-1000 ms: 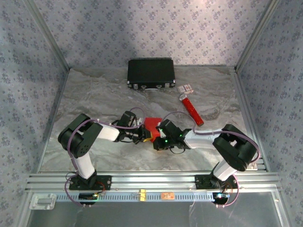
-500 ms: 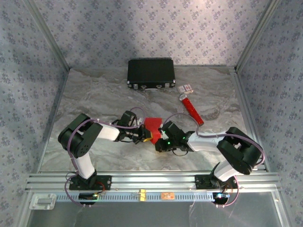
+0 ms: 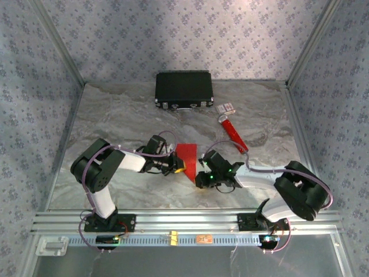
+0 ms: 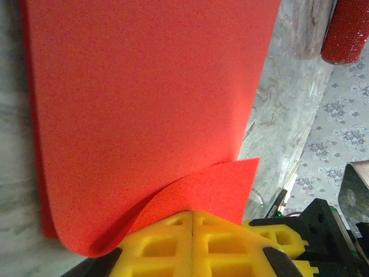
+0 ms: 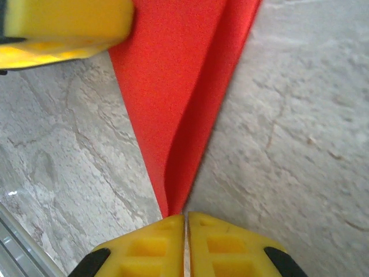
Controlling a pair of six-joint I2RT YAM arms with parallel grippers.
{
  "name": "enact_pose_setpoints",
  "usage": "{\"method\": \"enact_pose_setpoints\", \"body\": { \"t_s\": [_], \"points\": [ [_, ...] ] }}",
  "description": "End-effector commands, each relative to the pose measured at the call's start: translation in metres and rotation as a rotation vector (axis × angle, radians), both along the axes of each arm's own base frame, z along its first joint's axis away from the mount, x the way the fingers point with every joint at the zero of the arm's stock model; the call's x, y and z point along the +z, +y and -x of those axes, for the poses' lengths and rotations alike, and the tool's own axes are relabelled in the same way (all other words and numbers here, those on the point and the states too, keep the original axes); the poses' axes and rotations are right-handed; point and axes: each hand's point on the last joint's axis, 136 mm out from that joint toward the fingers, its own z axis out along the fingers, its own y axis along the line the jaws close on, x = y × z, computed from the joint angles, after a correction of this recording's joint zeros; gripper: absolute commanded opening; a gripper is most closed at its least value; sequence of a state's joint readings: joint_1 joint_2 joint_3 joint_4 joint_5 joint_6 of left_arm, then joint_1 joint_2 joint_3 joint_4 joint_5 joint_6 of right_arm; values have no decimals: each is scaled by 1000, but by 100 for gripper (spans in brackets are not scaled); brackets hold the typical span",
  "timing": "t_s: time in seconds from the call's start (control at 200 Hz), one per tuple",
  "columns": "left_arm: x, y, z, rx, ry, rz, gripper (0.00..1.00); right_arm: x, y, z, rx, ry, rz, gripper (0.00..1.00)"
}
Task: Fold a paper plane with a square sheet of paper (pick it up from the middle)
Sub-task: Third fold the triangle at the center of the table.
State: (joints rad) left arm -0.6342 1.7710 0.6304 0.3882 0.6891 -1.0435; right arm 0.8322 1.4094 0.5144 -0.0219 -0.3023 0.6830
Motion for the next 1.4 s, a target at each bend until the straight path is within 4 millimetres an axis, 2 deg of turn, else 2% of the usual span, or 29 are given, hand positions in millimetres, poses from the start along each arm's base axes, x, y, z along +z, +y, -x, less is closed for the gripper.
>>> {"method": "enact_pose_setpoints", "body": {
  "t_s": [0.0,0.22,0.405,0.53,0.65,0.75,0.904,1.154,1.294,1.394],
  "points": [
    [-42,28,16,41,119,-156,0,-5,-21,8,-14,33,70,12],
    [-40,27,15,45,113,-151,0,40,11,-18,-20,-47,-84,12],
    [-40,27,15,47,114,-150,0,47,42,-36,-4,-36,-139,11],
    [-40,26,14,47,114,-146,0,39,49,-45,-11,-22,-116,12],
    [-39,25,13,48,111,-141,0,18,42,-44,-26,28,-62,12],
    [-37,24,12,47,105,-134,0,-5,25,-35,-58,88,2,10],
    [-20,15,2,41,52,-82,0,-29,1,-19,-114,156,50,8],
    [19,8,-9,35,-40,-35,3,-35,-5,-17,-130,169,74,6],
    [24,2,-1,13,-47,-20,3,-33,-3,-19,-132,163,73,6],
    [27,-10,4,-21,-50,8,3,-33,-4,-20,-135,160,73,6]
  ]
}}
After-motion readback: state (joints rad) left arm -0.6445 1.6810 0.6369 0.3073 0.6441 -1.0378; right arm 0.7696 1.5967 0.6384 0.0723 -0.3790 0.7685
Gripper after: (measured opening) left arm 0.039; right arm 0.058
